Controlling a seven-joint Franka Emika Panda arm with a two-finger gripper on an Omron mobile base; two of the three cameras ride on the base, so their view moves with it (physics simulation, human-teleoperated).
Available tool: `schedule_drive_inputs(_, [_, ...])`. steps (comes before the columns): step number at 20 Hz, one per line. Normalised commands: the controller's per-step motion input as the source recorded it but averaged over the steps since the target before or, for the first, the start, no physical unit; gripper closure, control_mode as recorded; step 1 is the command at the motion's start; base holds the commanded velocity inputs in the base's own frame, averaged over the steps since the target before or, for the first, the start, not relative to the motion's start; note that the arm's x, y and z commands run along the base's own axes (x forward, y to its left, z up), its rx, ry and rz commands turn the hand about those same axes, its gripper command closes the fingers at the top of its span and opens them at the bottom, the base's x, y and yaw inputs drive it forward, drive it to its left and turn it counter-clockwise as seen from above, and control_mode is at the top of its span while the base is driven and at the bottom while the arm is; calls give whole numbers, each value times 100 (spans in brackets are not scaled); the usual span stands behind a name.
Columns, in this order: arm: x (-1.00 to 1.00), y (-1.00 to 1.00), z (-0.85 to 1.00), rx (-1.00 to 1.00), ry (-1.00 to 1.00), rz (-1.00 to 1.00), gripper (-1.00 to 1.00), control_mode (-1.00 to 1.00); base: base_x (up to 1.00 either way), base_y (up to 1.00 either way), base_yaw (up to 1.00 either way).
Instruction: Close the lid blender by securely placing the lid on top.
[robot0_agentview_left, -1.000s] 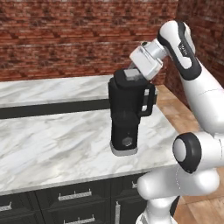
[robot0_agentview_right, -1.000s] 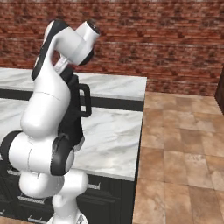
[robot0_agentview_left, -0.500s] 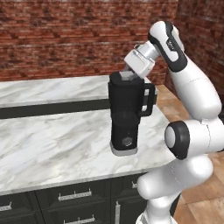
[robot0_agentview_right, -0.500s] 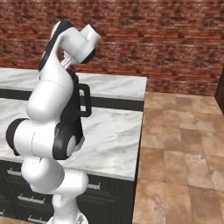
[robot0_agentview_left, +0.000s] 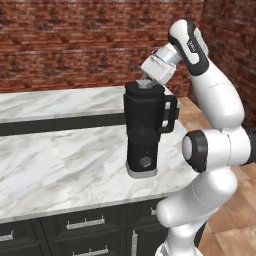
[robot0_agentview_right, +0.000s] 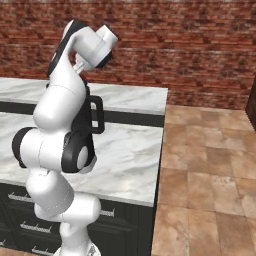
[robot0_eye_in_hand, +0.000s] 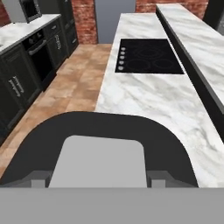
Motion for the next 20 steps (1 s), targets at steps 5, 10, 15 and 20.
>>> schedule_drive_inputs(5, [10,0,-9,-1,-9,0,100,-100,0,0,0])
schedule_drive_inputs(10, [-22,-2,-8,-1,-24,0,100,-100,0,0,0])
schedule_drive_inputs(15, [-7,-9,0,-1,-18,0,100,-100,0,0,0])
schedule_drive_inputs(20, [14,-1,-2,-1,-1,-2,100,-100,0,0,0])
